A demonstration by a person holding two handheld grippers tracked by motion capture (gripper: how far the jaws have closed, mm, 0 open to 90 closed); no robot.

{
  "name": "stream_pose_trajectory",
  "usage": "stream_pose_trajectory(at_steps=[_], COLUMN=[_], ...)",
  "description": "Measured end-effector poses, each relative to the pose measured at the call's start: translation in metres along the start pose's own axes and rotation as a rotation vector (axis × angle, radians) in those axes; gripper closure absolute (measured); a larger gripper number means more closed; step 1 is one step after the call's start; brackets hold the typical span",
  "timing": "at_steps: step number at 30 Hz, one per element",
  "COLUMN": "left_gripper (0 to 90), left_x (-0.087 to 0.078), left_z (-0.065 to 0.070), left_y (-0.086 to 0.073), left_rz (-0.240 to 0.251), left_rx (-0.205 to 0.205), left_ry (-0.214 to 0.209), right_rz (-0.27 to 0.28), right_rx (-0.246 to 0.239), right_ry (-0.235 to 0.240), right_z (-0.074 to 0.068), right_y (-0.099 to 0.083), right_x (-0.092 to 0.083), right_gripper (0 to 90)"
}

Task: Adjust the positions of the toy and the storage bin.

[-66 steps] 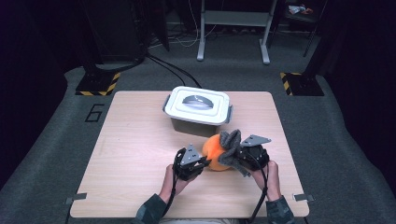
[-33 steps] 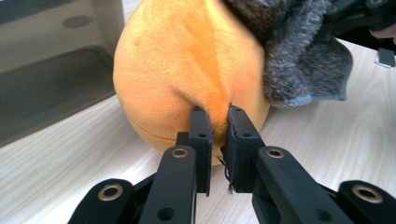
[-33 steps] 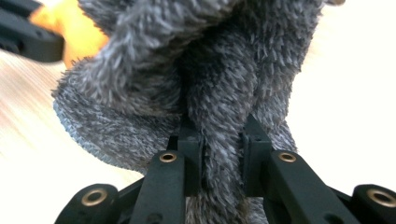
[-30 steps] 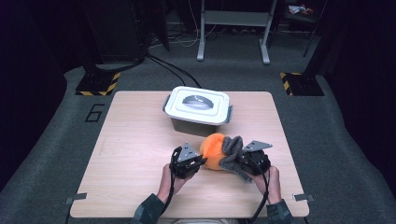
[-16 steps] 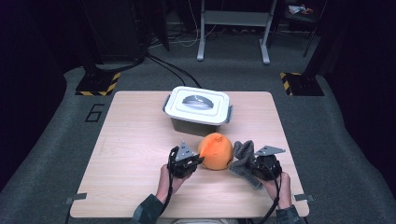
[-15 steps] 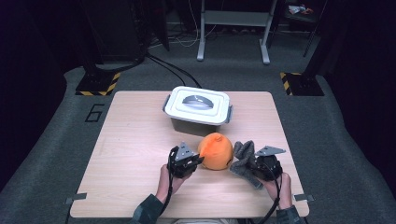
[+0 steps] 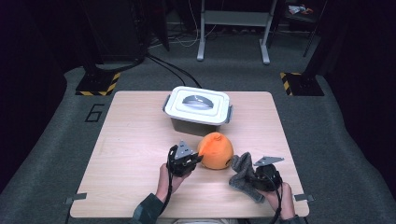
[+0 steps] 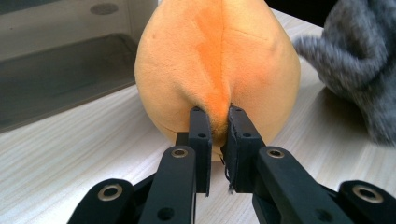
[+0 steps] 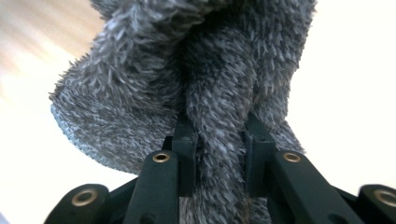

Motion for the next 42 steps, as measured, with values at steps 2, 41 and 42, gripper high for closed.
stream_pose_trajectory(at_steps=[2,41,42], left_gripper=[81.9,83.2,83.4], left_x=[0.000,-0.005,-0.005], left_z=[-0.001,-0.012,-0.012], left_y=[0.000,0.001,0.001], left_rz=[-0.002,0.015,0.016], left_rx=[-0.005,-0.014,-0.010], left_ry=[-0.001,0.061,0.062], right_rz=[-0.027,0.169,0.176], right_rx=[-0.004,0.092,0.099], right_ry=[0.017,-0.080,-0.085], right_z=[-0.003,0.059,0.062], right_y=[-0.003,0.002,0.002], right_x=[0.004,-0.006,-0.004], right_gripper=[71.1,6.6,6.6])
Point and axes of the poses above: each handheld gripper's, and its own axes: x roughly forward along the jaws, y roughly out of its top, z roughly to its right, the point moved 2 cm from there along x, roughly forward along the jaws, and after that the axes turned 12 degrees about y, right-handed, at the moved point
